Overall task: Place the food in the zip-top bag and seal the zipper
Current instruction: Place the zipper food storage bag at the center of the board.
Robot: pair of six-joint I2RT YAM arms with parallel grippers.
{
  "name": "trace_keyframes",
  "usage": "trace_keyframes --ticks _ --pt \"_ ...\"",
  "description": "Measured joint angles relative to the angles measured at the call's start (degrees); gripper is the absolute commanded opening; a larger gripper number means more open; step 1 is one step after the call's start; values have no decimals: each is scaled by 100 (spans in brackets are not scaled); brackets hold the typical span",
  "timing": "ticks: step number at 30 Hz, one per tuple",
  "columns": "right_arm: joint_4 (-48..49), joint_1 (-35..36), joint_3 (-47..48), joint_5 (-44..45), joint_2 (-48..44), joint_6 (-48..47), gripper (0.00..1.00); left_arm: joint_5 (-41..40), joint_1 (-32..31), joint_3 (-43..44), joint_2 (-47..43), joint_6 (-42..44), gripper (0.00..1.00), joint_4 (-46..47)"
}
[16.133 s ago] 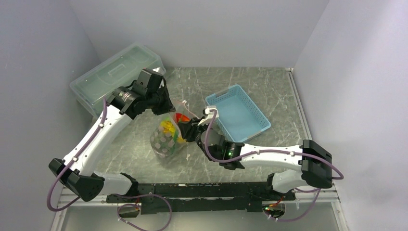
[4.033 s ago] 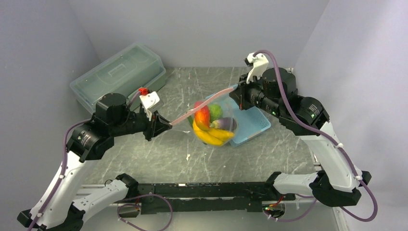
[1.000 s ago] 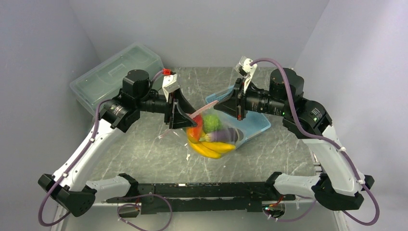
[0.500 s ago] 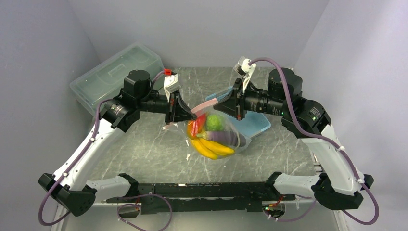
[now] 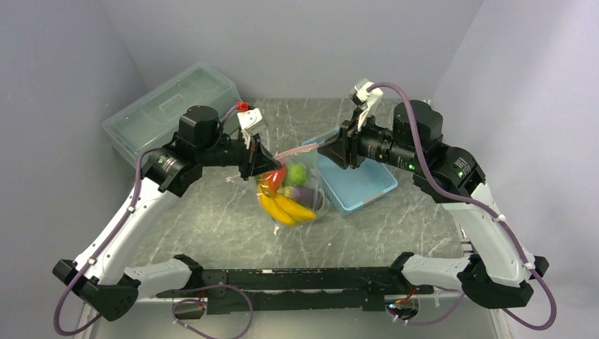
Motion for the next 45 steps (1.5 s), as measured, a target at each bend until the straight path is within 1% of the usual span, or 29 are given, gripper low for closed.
trace_keyframes --ticks 6,13,21,28,33,37,41,45 --pt "-4 0 -125 420 -48 -15 47 -960 0 0 -229 118 0 -98" --pt "-2 0 -345 820 -129 -9 56 -2120 0 63 -348 492 0 -284" --pt "-2 -9 -721 1156 -166 31 63 -3552 0 398 136 1272 0 -592" --pt "48 -35 -935 1191 -175 107 65 -4540 0 400 688 2052 0 -437" --pt "90 -87 -1154 1196 -184 153 65 -5018 0 398 1158 2516 0 -197" --pt "107 -140 -1320 1200 -238 168 68 -5379 0 260 1473 2833 0 240" --pt "109 -208 -1451 1202 -328 177 68 -5462 -66 24 1657 2780 0 481" --pt "133 -245 -1561 1202 -382 216 68 -5569 -411 -260 1661 2625 0 726"
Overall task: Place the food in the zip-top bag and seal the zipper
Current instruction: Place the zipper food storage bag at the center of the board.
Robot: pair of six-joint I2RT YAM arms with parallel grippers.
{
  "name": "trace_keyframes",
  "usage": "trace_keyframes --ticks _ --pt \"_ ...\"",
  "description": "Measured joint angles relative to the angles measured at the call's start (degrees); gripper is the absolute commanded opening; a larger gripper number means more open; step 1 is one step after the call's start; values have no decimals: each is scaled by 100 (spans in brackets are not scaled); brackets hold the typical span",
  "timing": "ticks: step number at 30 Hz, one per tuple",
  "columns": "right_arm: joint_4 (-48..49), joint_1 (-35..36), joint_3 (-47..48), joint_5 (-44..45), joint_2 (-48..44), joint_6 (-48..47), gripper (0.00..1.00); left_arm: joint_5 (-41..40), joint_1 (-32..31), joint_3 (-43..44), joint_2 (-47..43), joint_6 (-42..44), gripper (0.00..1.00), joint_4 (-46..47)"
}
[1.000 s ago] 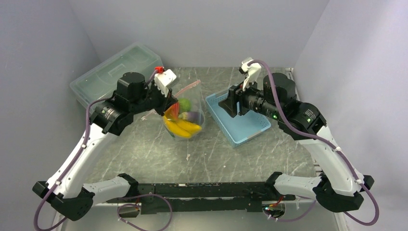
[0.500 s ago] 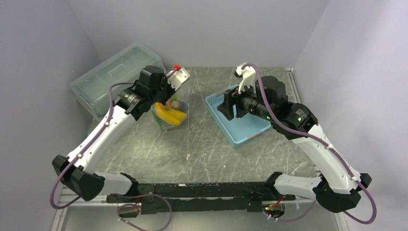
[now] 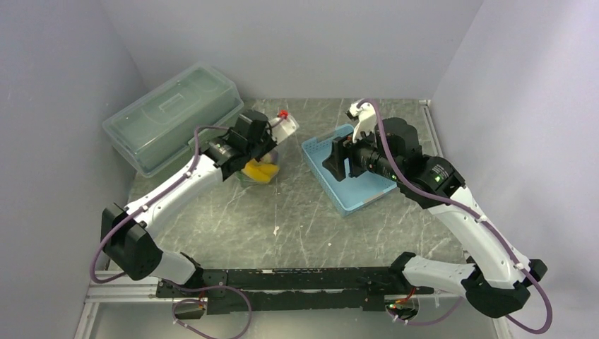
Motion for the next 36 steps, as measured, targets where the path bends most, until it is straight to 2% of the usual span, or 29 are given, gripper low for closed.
trace_keyframes --ticks 7,15,23,31,36 --pt "15 -46 -271 -7 -103 85 68 -52 -863 -337 63 -496 0 24" --pt "85 -72 -472 7 -136 129 69 -39 -1318 -673 74 -1189 0 -208" --pt "175 -94 -1069 435 -140 350 69 149 -1397 -1266 -33 -2024 14 -175" --pt "328 -103 -1427 581 -140 527 70 345 -1401 -1731 -175 -2758 21 -116" --pt "389 -107 -1484 579 -96 581 70 562 -1401 -1919 -232 -3073 34 -31"
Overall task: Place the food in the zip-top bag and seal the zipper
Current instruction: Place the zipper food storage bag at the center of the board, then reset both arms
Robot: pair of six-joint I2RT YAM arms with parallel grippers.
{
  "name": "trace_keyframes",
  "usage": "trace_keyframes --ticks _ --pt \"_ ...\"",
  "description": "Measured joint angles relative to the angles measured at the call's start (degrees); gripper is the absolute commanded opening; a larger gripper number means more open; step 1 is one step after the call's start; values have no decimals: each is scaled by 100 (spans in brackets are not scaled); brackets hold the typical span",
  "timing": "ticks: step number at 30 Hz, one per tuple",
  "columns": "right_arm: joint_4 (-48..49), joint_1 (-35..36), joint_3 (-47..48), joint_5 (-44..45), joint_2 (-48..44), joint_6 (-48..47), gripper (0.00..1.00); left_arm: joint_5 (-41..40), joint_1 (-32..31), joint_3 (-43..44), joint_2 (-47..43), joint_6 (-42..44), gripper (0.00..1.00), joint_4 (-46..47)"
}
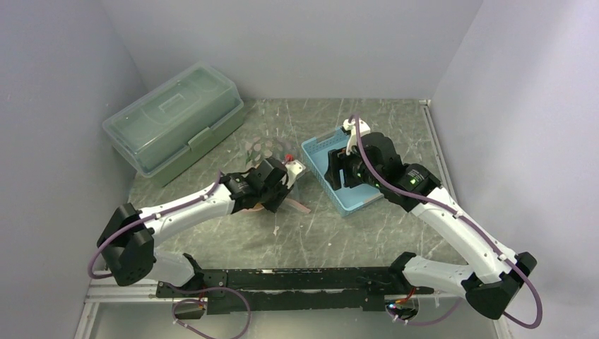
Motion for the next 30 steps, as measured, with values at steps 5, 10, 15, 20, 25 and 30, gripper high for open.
trace_keyframes --ticks 5,10,15,20,25,30 --pt "48 0 -31 -2 15 37 70 175 -4 -173 -221 -304 45 57" --pt "90 0 -61 -4 37 66 70 328 -4 -262 -603 -535 55 63" --pt "107 0 -63 -9 44 92 70 463 -4 -262 -1005 -658 58 52" --pt "116 0 -63 -26 44 105 70 496 -4 -175 -1266 -721 62 -63" --pt "116 -2 -63 -24 44 140 71 492 -4 50 -1447 -732 78 -223" --pt "116 -2 -63 7 -2 142 72 380 -4 343 -1510 -715 99 -402"
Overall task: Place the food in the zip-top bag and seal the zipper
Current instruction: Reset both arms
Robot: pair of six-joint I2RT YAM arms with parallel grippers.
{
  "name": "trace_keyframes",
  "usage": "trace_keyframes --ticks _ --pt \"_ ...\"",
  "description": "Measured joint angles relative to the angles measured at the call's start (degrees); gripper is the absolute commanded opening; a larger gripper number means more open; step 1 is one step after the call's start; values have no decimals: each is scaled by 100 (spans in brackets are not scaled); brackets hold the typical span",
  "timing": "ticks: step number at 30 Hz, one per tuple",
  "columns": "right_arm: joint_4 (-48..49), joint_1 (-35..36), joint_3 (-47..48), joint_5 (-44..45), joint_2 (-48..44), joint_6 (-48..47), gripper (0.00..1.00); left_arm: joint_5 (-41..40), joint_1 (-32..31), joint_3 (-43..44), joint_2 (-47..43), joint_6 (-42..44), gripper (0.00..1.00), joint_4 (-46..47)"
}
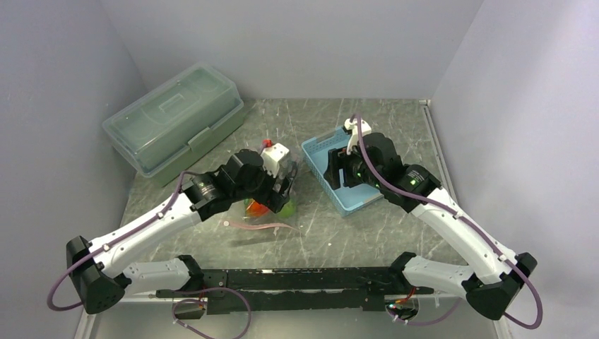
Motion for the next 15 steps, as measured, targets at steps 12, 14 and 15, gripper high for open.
trace_keyframes --ticks 12,14,15 --pt "46 -4 -28 457 -374 94 77 -769 0 800 -177 -9 100 -715" --pt "44 -4 -20 535 -369 105 77 -916 0 1021 -177 -20 100 -942" --pt "46 -4 -7 566 -372 107 78 -977 0 1141 -177 -20 100 -1060"
